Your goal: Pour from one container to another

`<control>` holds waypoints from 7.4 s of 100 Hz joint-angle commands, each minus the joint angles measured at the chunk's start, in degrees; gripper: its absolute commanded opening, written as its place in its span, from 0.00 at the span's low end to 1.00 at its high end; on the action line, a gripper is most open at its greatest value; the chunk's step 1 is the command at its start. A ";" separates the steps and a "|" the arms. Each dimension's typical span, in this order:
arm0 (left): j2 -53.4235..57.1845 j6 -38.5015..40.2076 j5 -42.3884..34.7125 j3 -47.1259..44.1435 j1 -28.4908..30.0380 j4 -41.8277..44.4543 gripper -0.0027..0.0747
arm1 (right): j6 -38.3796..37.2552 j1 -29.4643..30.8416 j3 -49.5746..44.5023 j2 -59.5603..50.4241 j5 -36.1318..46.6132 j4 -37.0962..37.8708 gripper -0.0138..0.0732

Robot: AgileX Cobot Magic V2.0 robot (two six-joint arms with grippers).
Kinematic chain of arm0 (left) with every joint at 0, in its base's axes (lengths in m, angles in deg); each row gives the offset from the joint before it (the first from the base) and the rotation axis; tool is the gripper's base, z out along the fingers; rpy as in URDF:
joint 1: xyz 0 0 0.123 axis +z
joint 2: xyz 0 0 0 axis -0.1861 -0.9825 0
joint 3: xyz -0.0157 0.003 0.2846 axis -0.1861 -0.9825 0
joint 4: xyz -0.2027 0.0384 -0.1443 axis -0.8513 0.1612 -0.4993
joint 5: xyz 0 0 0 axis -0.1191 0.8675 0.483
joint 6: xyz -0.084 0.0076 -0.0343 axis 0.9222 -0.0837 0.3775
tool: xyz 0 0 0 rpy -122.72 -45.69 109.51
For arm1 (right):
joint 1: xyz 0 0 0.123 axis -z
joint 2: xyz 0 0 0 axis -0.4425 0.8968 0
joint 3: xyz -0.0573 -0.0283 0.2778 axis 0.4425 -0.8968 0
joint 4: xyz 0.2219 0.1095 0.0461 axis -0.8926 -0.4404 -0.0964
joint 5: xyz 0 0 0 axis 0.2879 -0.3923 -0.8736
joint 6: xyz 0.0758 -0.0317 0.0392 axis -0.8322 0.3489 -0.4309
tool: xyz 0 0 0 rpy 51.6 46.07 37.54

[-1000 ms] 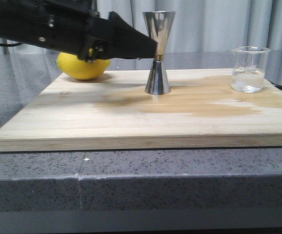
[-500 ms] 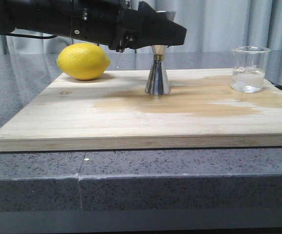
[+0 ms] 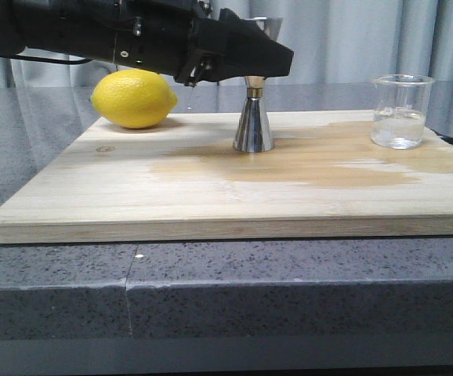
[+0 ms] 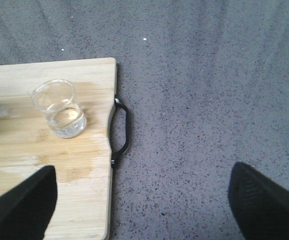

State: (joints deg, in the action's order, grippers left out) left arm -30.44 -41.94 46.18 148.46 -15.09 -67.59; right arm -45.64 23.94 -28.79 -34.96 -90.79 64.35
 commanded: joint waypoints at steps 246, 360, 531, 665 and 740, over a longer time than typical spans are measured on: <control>2.89 0.02 11.44 6.44 -0.37 -3.97 0.30 | 16.57 -20.44 -13.02 55.33 97.79 -21.35 0.87; 2.89 0.02 11.44 6.44 -0.37 -3.97 0.30 | 23.28 -20.44 3.06 34.12 57.00 -20.91 0.52; 2.89 0.02 11.44 6.44 -0.37 -3.97 0.30 | 47.84 -30.89 45.58 46.94 -5.48 21.04 0.52; 2.89 0.02 11.44 6.44 -0.37 -3.97 0.30 | 65.15 -30.89 45.58 46.94 1.13 23.89 0.52; 2.89 0.02 11.44 6.44 -0.37 -3.97 0.30 | 66.70 -30.89 45.58 46.94 2.34 24.53 0.52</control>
State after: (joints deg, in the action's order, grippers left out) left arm -30.53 -42.04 54.42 153.15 -15.09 -66.86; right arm 20.71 -6.96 14.54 13.85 -92.19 86.88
